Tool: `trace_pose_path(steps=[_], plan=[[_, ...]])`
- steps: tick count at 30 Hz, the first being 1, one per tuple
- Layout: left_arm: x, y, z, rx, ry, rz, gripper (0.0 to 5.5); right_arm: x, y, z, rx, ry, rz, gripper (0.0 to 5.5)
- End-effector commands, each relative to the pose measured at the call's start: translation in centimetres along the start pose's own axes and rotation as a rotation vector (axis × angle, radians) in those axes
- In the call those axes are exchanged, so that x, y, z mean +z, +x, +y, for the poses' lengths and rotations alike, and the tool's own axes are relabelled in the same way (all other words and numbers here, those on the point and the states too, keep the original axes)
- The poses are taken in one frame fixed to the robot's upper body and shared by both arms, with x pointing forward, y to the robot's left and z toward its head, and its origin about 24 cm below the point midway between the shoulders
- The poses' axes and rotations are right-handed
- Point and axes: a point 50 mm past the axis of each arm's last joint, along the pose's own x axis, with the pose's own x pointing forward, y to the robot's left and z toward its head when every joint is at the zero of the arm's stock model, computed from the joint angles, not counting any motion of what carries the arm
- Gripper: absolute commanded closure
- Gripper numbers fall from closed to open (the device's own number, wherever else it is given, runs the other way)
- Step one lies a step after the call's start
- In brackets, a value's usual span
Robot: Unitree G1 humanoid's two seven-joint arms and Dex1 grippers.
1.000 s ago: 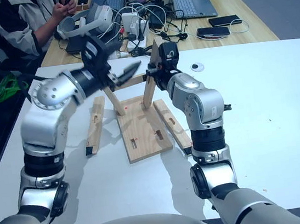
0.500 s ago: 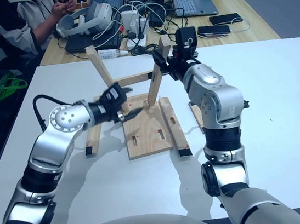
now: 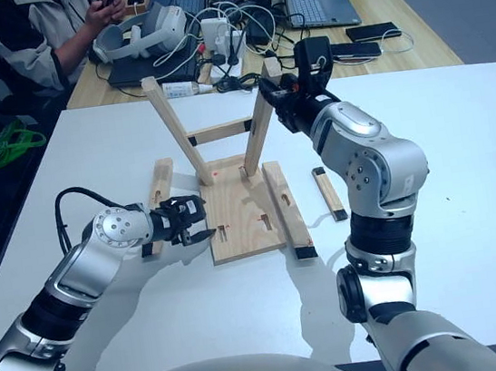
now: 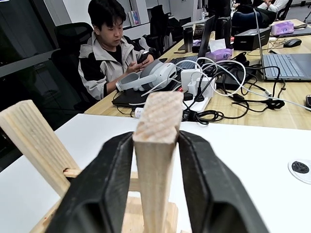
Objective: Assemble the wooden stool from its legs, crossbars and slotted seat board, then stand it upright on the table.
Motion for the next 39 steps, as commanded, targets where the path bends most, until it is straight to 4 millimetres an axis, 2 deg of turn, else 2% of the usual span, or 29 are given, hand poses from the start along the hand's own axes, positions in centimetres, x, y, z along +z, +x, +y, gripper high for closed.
trace_pose_path(steps=[1, 7, 12, 20, 30, 35, 39], plan=[[-0.9, 0.1, -0.3, -0.057, 0.015, 0.044, 2.11, -0.1, 0.0, -0.3, -0.008, 0.004, 0.031, 4.34], [-2.0, 0.0, -0.1, -0.185, -0.068, 0.03, 2.11, -0.9, 1.2, -0.4, -0.009, 0.045, 0.072, 4.36], [-3.8, 0.3, 0.6, -0.22, -0.036, 0.112, 2.11, -1.3, 2.3, -0.8, -0.012, 0.07, 0.088, 4.38], [-4.1, 1.3, 0.8, -0.221, -0.003, 0.137, 2.11, -3.2, 2.9, -2.1, -0.061, 0.157, 0.131, 4.38], [-4.1, 1.3, 0.8, -0.189, -0.009, 0.137, 2.11, -4.3, 3.3, -2.7, -0.082, 0.276, 0.115, 4.38], [-2.7, -0.5, 3.0, -0.083, -0.183, -0.03, 2.11, -3.8, 3.3, -2.1, -0.053, 0.208, 0.098, 4.38], [-2.0, -0.6, 3.5, -0.075, -0.22, -0.074, 2.11, -3.6, 3.4, -1.4, -0.037, 0.175, 0.092, 4.38]])
